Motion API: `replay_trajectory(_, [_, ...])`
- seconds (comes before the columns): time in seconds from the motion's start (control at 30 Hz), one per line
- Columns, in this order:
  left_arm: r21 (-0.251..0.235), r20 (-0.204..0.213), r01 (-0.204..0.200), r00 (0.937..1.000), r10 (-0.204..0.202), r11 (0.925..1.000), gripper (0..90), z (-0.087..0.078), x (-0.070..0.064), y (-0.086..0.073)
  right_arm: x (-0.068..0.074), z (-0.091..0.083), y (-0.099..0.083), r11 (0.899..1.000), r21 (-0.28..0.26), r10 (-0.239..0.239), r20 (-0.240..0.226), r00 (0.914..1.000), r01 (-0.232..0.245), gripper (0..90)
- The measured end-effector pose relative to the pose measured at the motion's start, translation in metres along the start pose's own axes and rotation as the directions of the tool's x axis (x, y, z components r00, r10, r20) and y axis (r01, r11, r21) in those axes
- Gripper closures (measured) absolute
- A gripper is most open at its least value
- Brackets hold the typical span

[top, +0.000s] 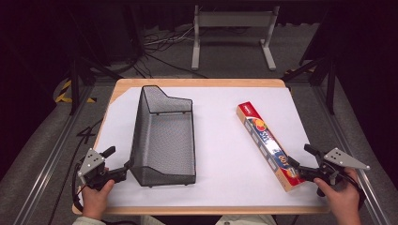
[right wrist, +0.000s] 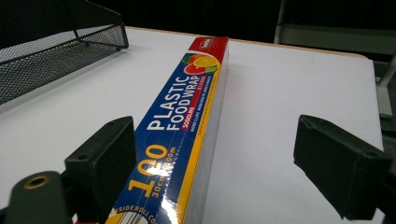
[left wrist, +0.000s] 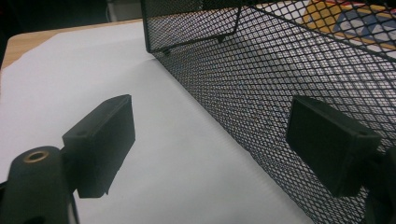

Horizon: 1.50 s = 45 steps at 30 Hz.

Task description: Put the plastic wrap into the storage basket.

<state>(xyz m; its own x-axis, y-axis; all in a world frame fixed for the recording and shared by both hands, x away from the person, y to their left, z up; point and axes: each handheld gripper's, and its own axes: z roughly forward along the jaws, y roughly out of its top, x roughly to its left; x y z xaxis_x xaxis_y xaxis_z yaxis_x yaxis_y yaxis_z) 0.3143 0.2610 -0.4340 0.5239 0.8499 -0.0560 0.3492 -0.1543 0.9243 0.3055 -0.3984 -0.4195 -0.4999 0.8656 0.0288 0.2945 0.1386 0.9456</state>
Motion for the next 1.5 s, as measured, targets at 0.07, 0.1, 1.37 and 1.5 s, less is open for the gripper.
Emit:
replay_trajectory(0.07, [-0.001, -0.005, -0.002, 1.0, 0.002, 1.0, 16.6, 0.0, 0.0, 0.0, 0.0, 0.001, 0.001, 1.0, 0.001, -0.001, 0.0, 1.0, 0.001, 13.6])
replay_trajectory(0.1, [0.0, -0.007, -0.003, 1.0, 0.003, 1.0, 16.6, 0.0, 0.0, 0.0, 0.001, 0.001, 0.001, 1.0, 0.004, -0.003, 0.0, 1.0, 0.003, 13.6])
replay_trajectory(1.37, [0.038, -0.036, -0.022, 0.9991, 0.024, 0.999, 17.0, 0.001, -0.003, -0.003, -0.004, 0.034, 0.058, 0.981, 0.185, 0.066, -0.002, 0.9978, -0.065, 13.2])
replay_trajectory(1.5, [0.044, -0.035, -0.024, 0.9991, 0.026, 0.9987, 17.0, 0.003, -0.004, -0.003, -0.003, 0.043, 0.069, 0.973, 0.22, 0.074, -0.013, 0.9972, -0.069, 13.2])
